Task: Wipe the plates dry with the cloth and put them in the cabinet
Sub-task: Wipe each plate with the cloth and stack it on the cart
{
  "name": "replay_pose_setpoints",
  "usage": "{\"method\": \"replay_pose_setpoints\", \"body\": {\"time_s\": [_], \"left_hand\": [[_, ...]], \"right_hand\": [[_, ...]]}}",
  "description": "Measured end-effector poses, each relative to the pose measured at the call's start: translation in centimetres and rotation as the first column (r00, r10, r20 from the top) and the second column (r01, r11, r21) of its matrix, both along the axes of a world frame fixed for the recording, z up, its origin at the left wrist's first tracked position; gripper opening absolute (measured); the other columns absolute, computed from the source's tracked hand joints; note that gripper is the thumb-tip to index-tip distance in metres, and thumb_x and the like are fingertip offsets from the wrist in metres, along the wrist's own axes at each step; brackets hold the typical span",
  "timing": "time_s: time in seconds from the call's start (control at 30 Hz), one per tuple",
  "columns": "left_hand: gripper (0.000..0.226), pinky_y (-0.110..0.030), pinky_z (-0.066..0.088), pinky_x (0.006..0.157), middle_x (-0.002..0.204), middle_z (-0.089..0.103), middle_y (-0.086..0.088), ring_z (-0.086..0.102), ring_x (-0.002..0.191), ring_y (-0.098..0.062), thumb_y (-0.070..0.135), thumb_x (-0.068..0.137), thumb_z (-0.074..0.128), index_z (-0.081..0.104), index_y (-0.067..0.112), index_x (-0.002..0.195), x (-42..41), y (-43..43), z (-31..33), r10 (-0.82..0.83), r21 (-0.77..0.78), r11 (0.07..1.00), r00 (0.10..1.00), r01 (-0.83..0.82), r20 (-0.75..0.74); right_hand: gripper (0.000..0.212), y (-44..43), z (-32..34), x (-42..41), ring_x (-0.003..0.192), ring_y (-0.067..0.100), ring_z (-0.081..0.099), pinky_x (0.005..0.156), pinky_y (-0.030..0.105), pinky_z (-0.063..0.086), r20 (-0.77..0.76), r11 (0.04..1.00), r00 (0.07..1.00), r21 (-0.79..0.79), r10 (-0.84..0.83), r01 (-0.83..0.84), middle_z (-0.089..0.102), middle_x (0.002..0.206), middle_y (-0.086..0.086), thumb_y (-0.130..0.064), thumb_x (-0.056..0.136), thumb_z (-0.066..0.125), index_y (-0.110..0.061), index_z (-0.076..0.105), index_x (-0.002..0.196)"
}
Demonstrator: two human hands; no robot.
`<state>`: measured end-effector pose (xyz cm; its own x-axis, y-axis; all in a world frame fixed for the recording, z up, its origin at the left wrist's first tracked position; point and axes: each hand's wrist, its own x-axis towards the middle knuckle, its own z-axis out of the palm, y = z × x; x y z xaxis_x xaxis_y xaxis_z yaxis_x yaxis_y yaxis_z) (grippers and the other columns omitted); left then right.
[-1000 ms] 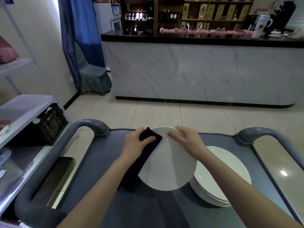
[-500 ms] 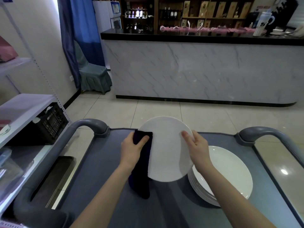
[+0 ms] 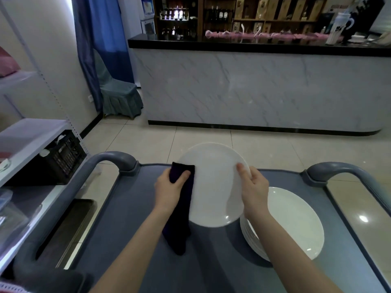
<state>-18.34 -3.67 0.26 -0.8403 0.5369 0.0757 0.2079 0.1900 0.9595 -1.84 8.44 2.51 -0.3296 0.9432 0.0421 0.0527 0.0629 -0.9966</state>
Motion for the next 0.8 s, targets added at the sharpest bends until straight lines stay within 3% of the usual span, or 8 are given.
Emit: {"method": "replay_pose_setpoints", "body": {"time_s": [0.17, 0.3, 0.37, 0.43, 0.57, 0.67, 0.73, 0.8], "left_hand": [[0.016, -0.034, 0.057, 0.072, 0.088, 0.072, -0.001, 0.069, 0.085, -0.019, 0.028, 0.09, 0.07, 0.068, 0.012, 0.093, 0.6, -0.7, -1.2, 0.028, 0.058, 0.998, 0.992, -0.036, 0.125], [0.009, -0.011, 0.045, 0.059, 0.075, 0.07, 0.018, 0.064, 0.07, 0.002, 0.026, 0.085, 0.075, 0.067, 0.027, 0.081, -0.4, -0.8, 0.5, -0.155, 0.042, 0.986, 0.985, 0.158, -0.078], [0.012, -0.009, 0.042, 0.058, 0.073, 0.068, 0.021, 0.061, 0.068, 0.005, 0.028, 0.081, 0.078, 0.066, 0.029, 0.079, -0.4, -0.1, 1.4, -0.284, -0.061, 0.959, 0.942, 0.278, -0.176], [0.012, -0.009, 0.042, 0.059, 0.075, 0.067, 0.019, 0.06, 0.069, 0.004, 0.03, 0.079, 0.08, 0.068, 0.027, 0.08, -0.4, 0.5, 1.7, -0.355, -0.123, 0.934, 0.911, 0.336, -0.209], [0.02, -0.01, 0.041, 0.054, 0.067, 0.065, 0.012, 0.057, 0.06, 0.003, 0.032, 0.08, 0.078, 0.063, 0.02, 0.075, -0.5, 0.5, 1.4, -0.256, -0.066, 0.966, 0.955, 0.248, -0.151], [0.018, -0.021, 0.051, 0.064, 0.076, 0.07, 0.009, 0.065, 0.071, -0.005, 0.034, 0.084, 0.074, 0.065, 0.019, 0.081, -0.1, -0.1, 0.6, -0.06, 0.025, 0.998, 0.998, 0.061, -0.028], [0.019, -0.031, 0.054, 0.07, 0.084, 0.071, 0.002, 0.067, 0.081, -0.014, 0.034, 0.087, 0.071, 0.065, 0.016, 0.087, 1.0, -0.3, -0.5, 0.067, 0.042, 0.997, 0.995, -0.07, 0.08], [0.018, -0.024, 0.05, 0.064, 0.088, 0.068, 0.001, 0.065, 0.083, -0.014, 0.033, 0.089, 0.07, 0.063, 0.016, 0.091, 2.1, -0.5, -1.3, 0.131, 0.061, 0.988, 0.978, -0.142, 0.161]], "right_hand": [[0.032, 1.3, 0.1, 0.7, 0.065, 0.013, 0.054, 0.059, 0.026, 0.041, 0.208, 0.98, 0.971, 0.137, 0.117, -0.147, 0.059, 0.065, -0.011, -0.041, 0.096, 0.06, -0.017, 0.06, 0.076], [0.006, 3.1, 2.2, 0.7, 0.066, -0.002, 0.061, 0.057, 0.011, 0.044, 0.392, 0.869, 0.853, 0.209, 0.345, -0.448, 0.069, 0.076, -0.021, -0.047, 0.09, 0.067, -0.043, 0.066, 0.087], [0.006, 3.0, 2.5, -0.1, 0.071, -0.003, 0.06, 0.061, 0.011, 0.044, 0.516, 0.783, 0.752, 0.223, 0.41, -0.58, 0.068, 0.075, -0.021, -0.044, 0.091, 0.067, -0.041, 0.066, 0.086], [0.025, 2.7, 2.1, -0.6, 0.065, 0.003, 0.054, 0.058, 0.017, 0.039, 0.552, 0.753, 0.717, 0.224, 0.425, -0.619, 0.061, 0.067, -0.012, -0.041, 0.094, 0.064, -0.023, 0.064, 0.076], [0.046, 2.2, 1.3, -0.3, 0.055, 0.007, 0.038, 0.054, 0.025, 0.028, 0.435, 0.842, 0.837, 0.262, 0.333, -0.471, 0.042, 0.059, -0.006, -0.035, 0.095, 0.065, -0.006, 0.048, 0.065], [0.047, 1.7, 0.7, -0.1, 0.055, 0.01, 0.039, 0.056, 0.031, 0.031, 0.234, 0.968, 0.959, 0.154, 0.16, -0.199, 0.046, 0.062, -0.001, -0.038, 0.095, 0.064, 0.002, 0.053, 0.071], [0.041, 0.8, 0.1, -0.3, 0.051, 0.006, 0.045, 0.054, 0.025, 0.038, 0.058, 1.0, 0.998, 0.0, 0.022, -0.022, 0.053, 0.06, -0.006, -0.039, 0.094, 0.063, -0.005, 0.06, 0.072], [0.036, 0.1, -0.6, -0.5, 0.05, 0.001, 0.051, 0.05, 0.018, 0.043, -0.025, 0.995, 0.998, -0.09, -0.051, 0.049, 0.058, 0.057, -0.013, -0.038, 0.095, 0.062, -0.017, 0.063, 0.066]]}}
